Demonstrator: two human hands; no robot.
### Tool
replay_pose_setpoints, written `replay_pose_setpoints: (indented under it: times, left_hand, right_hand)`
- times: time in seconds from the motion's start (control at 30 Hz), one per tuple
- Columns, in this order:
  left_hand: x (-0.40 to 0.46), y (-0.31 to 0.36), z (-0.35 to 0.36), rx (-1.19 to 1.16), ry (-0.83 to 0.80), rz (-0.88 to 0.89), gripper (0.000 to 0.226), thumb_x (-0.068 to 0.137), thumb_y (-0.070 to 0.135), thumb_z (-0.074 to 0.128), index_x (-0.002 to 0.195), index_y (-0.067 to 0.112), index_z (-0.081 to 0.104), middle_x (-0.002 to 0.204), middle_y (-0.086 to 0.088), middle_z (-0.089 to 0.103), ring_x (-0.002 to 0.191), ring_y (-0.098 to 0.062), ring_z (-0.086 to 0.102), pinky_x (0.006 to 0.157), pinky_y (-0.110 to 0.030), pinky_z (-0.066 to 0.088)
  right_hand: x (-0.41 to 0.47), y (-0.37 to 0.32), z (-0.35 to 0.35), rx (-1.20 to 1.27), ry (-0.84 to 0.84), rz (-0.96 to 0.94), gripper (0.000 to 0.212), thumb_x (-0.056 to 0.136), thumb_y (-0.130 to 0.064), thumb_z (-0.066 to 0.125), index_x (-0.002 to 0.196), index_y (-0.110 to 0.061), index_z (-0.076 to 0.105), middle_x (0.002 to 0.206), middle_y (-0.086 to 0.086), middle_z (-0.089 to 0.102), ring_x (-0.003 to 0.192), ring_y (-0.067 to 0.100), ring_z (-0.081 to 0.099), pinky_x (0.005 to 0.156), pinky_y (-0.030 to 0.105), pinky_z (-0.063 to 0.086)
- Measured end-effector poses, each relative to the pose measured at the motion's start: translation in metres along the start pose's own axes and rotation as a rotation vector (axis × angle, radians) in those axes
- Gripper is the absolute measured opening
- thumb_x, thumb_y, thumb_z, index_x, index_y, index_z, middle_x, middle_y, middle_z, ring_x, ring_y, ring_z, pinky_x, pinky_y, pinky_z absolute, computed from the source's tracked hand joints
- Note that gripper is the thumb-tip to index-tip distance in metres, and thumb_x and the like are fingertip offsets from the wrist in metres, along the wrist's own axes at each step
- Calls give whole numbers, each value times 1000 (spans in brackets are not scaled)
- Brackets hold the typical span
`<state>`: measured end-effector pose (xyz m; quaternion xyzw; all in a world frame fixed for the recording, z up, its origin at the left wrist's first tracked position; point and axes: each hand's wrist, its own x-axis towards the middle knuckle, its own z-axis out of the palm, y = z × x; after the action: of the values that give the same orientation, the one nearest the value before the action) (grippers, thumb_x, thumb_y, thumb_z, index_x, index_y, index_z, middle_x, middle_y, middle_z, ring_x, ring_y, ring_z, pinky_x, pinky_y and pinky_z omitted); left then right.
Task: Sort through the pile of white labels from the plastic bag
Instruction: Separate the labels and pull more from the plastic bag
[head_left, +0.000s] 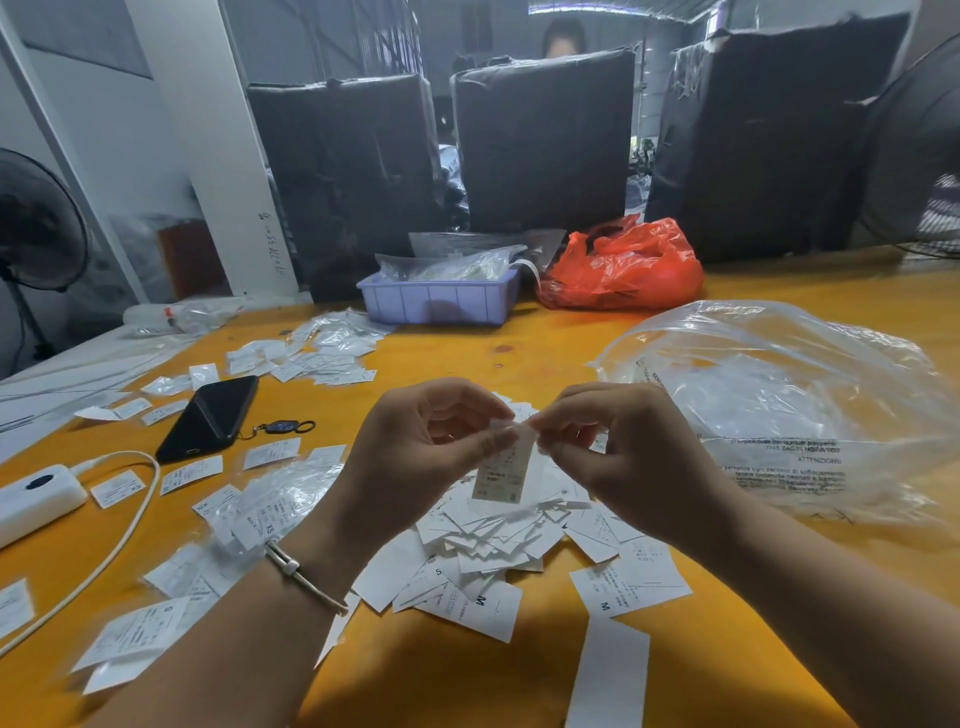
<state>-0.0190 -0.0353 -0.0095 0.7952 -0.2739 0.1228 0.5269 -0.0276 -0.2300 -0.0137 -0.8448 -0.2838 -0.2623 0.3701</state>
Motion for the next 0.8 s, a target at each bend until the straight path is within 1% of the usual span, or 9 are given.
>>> replay_pose_setpoints:
  times: [0.07,0.13,0.27,0.37,0.43,0.5,0.6,0.7,0.8]
  left_hand:
    - [1,0,-4,-15,-19,-21,24,74,29,72,95,17,72,81,-4,74,82,-15,72,75,-30,60]
    - [3,-3,-12,57,-32,-53,12,79,22,74,90,20,73,83,-1,74,86,-16,71,76,-32,60]
    - [11,-19,-32,288,-25,-242,12,86,9,72,83,20,74,81,5,74,84,-11,68,72,-28,56]
    - [13,-33,-43,457,28,-431,13,91,13,68,81,21,70,84,3,70,84,-16,64,65,-26,48]
    - [13,-39,-48,573,16,-554,16,93,16,65,79,23,68,85,3,68,78,-15,62,58,-26,45]
    - [13,-42,-54,693,-28,-635,20,93,15,62,75,24,68,82,5,67,73,-15,60,54,-24,44]
    - [14,-40,-62,793,-82,-705,27,91,13,63,68,26,67,77,6,67,74,-14,61,53,-22,44]
    - [14,-37,-66,804,-138,-734,26,88,13,69,67,28,70,79,6,69,76,-12,62,54,-21,45]
    - [13,-35,-66,780,-147,-741,20,86,14,72,72,28,69,82,6,69,78,-12,63,58,-22,48]
  right_hand:
    - [0,5,1,-34,36,66,20,80,-4,68,95,-14,76,77,-3,72,65,12,64,65,33,54]
    - [2,15,-3,-217,116,151,22,80,-7,64,98,-13,74,79,1,72,70,19,65,65,37,54]
    - [7,44,-25,-644,143,413,14,78,-7,55,74,-10,67,71,8,66,65,29,59,56,31,43]
    - [7,61,-37,-807,83,573,13,80,-14,58,89,-12,66,89,9,66,84,29,57,74,35,40]
    - [8,66,-39,-902,-62,697,27,83,-27,59,106,-15,60,109,9,58,106,29,50,87,39,36]
    - [7,69,-39,-935,-179,771,34,86,-37,57,113,-16,57,118,8,51,116,28,42,93,42,34]
    - [5,71,-38,-980,-186,746,22,89,-30,55,104,-15,61,106,6,53,111,28,45,92,42,36]
    - [5,72,-39,-1010,-82,674,12,89,-15,53,91,-13,65,89,3,53,101,28,49,85,39,36]
    - [6,76,-39,-964,-7,649,17,93,-17,55,86,-11,69,93,7,63,100,30,51,85,40,35]
